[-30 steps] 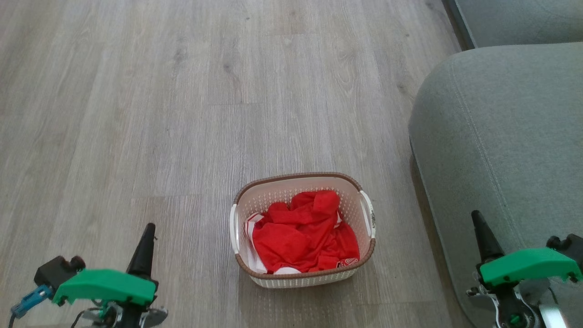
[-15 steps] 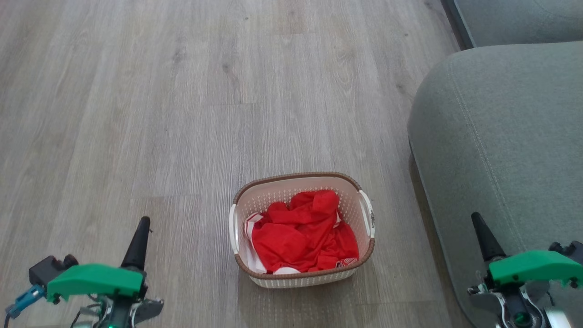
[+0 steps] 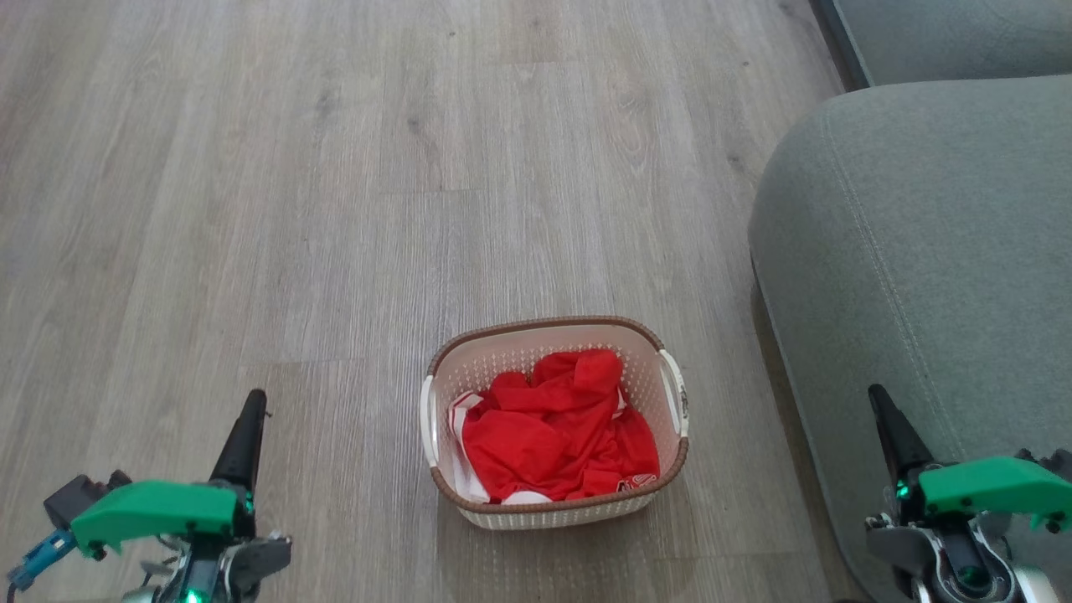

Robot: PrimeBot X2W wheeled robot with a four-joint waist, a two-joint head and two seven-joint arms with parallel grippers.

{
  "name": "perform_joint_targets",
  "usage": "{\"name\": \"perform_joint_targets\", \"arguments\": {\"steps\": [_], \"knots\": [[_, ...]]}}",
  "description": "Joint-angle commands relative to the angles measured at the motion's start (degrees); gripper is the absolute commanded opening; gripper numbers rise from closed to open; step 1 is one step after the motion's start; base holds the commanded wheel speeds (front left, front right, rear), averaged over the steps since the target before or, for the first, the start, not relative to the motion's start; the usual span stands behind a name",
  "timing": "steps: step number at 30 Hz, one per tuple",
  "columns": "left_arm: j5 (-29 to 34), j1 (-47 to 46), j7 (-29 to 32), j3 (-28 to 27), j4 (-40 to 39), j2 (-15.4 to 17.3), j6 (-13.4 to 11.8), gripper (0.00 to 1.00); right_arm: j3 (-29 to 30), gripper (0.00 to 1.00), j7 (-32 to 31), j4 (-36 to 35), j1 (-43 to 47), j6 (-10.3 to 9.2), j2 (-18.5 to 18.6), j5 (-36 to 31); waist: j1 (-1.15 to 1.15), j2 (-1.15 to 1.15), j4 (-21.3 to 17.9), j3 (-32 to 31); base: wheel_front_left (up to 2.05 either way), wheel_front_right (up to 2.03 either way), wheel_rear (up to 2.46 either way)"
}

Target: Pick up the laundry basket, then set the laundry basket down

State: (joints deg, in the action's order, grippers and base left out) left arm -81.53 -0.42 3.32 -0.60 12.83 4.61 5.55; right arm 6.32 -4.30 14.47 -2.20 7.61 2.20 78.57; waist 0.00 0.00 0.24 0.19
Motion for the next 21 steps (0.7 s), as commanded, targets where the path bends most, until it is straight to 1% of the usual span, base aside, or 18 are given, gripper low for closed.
{"name": "perform_joint_targets", "arguments": {"steps": [1,4,17,21], "knots": [[-2.05,-3.55,0.32,-2.11,-1.09,0.1,0.67,0.0,-0.57,0.0,-0.44,-1.51,-3.23,-0.08,0.74,2.26,0.0,0.0,-0.02,0.0,0.0,0.0,0.0],[-3.27,-3.8,0.49,-2.36,-0.82,0.03,0.83,0.0,-0.49,0.0,-0.64,-1.38,-3.32,-0.08,0.75,3.65,0.0,0.0,-0.05,0.0,0.0,0.0,0.0],[-11.8,-5.57,1.75,-4.16,1.1,-0.48,1.9,0.0,0.07,0.0,-2.05,-0.49,-3.95,-0.12,0.79,13.38,0.0,0.0,-0.24,-0.01,0.0,0.0,0.0],[-12.0,-5.63,1.85,-4.29,1.16,-0.55,1.93,0.0,0.1,0.0,-2.1,-0.46,-3.97,-0.12,0.79,13.68,0.0,0.0,-0.24,-0.01,0.0,0.0,0.0]]}}
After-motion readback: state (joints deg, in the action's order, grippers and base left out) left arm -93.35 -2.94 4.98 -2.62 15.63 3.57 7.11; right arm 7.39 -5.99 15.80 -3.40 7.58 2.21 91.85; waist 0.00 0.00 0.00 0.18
